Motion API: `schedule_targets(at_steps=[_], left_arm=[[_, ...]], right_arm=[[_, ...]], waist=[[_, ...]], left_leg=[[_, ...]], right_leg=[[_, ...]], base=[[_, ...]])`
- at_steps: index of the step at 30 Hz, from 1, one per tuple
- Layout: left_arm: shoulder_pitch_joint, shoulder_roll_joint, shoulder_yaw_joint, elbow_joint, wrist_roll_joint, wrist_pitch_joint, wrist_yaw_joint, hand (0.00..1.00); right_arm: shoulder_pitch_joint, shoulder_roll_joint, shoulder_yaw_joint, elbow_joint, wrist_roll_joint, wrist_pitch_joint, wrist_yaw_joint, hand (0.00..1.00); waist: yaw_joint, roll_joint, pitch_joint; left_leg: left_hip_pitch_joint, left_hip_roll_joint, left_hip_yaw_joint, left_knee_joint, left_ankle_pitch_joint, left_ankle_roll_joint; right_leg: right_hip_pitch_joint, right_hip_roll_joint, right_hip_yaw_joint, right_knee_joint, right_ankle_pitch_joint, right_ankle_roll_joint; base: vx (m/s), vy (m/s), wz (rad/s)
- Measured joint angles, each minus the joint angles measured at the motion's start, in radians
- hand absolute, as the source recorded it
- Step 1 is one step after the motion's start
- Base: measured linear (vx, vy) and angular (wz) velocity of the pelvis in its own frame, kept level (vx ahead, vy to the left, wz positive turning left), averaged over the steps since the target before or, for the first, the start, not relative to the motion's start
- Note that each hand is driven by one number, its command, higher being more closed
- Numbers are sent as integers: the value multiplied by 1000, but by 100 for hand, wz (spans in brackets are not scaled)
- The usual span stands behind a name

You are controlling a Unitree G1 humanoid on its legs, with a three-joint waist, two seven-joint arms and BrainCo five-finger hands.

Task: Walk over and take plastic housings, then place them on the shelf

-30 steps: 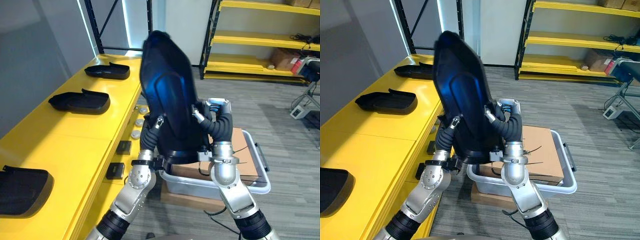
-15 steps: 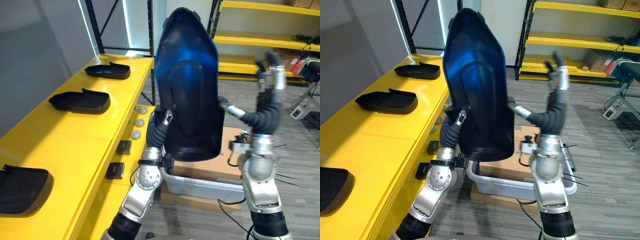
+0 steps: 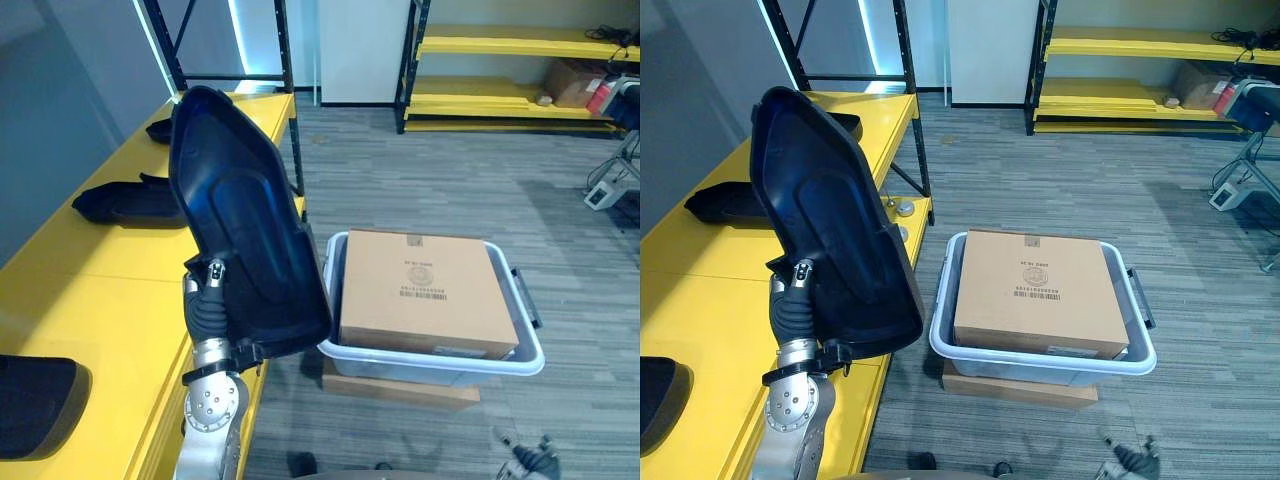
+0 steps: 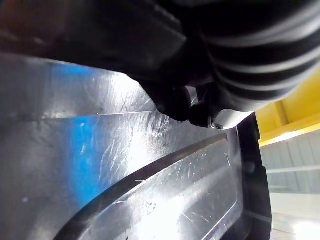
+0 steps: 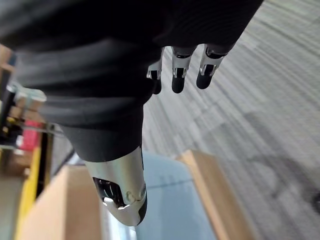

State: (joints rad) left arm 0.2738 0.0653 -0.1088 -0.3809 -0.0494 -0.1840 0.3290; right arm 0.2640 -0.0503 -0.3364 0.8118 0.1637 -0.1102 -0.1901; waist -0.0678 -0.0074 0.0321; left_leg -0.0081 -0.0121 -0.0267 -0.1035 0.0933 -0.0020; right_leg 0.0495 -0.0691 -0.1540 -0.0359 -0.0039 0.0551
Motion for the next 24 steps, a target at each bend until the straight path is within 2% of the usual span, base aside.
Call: schedule_targets(at_steps=[4,6,8,9,10,11,12,13,14,16,17,19,20,22,23,24], left_arm=[[20,0,-14,4,0,-1,-2,100],[18,-3,-55,21,-1,-1,-6,100],[21,-7,-61,21,-8,-1,-10,100],[21,-8,-61,21,-16,-1,-9,100],[24,-12,-56,21,-21,0,-6,100],[23,-14,-55,21,-22,0,-3,100],[20,-14,-52,21,-22,-3,-1,100],[21,-28,-53,21,-22,-5,1,100],[19,-34,-58,21,-22,-7,0,100],[21,-38,-61,21,-28,-25,-1,100],[11,-31,-62,21,-31,-35,-2,100],[-4,-29,-78,22,-46,-40,-3,100],[-7,-32,-88,22,-54,-40,-5,100],[-16,-34,-93,22,-58,-40,-4,100],[-30,-37,-95,22,-58,-40,-2,100],[-36,-40,-99,22,-58,-40,-3,100]], right_arm=[[-12,-6,42,37,-12,-2,0,0],[-9,-5,78,106,-22,6,-3,0],[-15,6,85,109,-31,8,-5,0],[-27,5,89,109,-38,7,-6,0],[-45,1,84,108,-45,4,-8,0],[-52,2,79,108,-50,0,-9,0],[-73,-7,79,113,-55,-1,-10,0],[-95,-25,80,114,-56,1,-11,0],[-103,-37,80,112,-57,1,-11,0],[-121,-41,81,129,-57,2,-9,0],[-132,-34,82,139,-57,0,-9,0],[-170,-31,82,169,-58,9,-8,0],[-181,-22,83,182,-59,10,-7,0],[-198,-10,83,184,-71,19,-5,0],[-212,-14,93,181,-89,26,-4,0],[-214,-18,105,178,-96,28,-4,0]], waist=[[20,-11,3],[27,-12,17],[32,-13,36],[35,-13,54],[39,-13,55],[36,-22,58],[40,-31,72],[50,-9,76],[49,13,73],[56,4,74],[54,0,73],[42,9,81],[42,10,81],[42,8,83],[40,8,99],[35,10,105]], left_leg=[[-27,-7,-47,0,-2,2],[-60,-29,-179,5,34,-23],[-83,-48,-270,6,58,-30],[-104,-56,-274,1,44,-17],[-132,-49,-177,1,-4,39],[-137,-40,-106,11,-26,66],[-167,-19,45,52,-46,83],[-200,53,276,152,-59,100],[-202,119,458,244,-57,99],[-201,82,436,275,-80,94],[-212,58,415,273,-103,89],[-215,30,383,265,-104,86],[-214,15,374,263,-100,83],[-228,0,362,304,-118,105],[-236,-5,348,360,-156,116],[-237,-7,340,380,-173,122]], right_leg=[[-2,-4,-40,10,-8,3],[0,-14,-179,61,-41,2],[-2,-38,-281,124,-86,2],[-3,-56,-359,171,-117,4],[3,-76,-444,182,-120,5],[7,-92,-478,182,-120,5],[17,-112,-514,184,-124,9],[27,-124,-566,208,-130,15],[51,-142,-614,260,-166,41],[67,-181,-644,308,-205,53],[77,-191,-651,300,-223,79],[101,-200,-696,288,-220,83],[110,-205,-709,282,-216,81],[115,-231,-723,317,-216,80],[115,-273,-709,414,-225,64],[109,-292,-686,467,-228,47]], base=[[-46,-12,35],[34,-41,177],[35,-1,193],[-24,-14,214],[-33,-22,207],[-17,7,183],[14,93,152],[63,129,163],[59,116,132],[26,85,88],[-2,127,88],[4,99,79],[54,117,52],[84,117,37],[57,67,30],[62,90,36]])
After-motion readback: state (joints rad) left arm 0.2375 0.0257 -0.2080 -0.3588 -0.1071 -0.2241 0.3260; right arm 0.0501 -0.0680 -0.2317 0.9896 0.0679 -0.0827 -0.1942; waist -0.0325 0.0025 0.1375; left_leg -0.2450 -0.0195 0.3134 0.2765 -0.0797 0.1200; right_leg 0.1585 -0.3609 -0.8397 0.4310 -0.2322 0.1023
